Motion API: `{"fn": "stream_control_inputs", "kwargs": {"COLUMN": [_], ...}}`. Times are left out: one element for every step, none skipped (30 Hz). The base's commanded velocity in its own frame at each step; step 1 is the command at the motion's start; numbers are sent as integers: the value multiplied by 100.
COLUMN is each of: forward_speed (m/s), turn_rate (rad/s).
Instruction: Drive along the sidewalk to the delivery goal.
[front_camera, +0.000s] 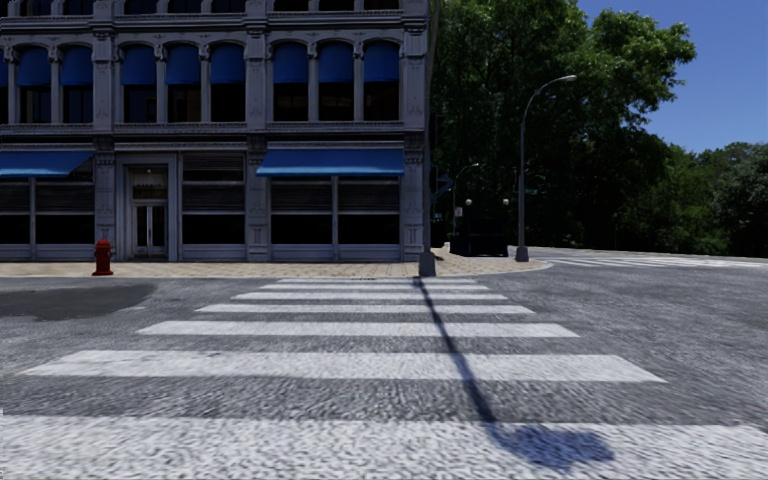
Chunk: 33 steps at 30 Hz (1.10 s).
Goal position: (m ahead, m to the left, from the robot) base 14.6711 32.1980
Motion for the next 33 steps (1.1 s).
{"fn": "stream_control_inputs", "kwargs": {"forward_speed": [200,200,200,200,200,200,200,200,200,200,200,200,200,200,200,200,200,200,200,200,200,200,200,200,200,200,200,200,200,200,200,200,200], "turn_rate": [0,0,0,0,0,0,0,0,0,0,0,0,0,0,0,0,0,0,0,0,0,0,0,0,0,0,13,22,22,27,28,28,28]}}
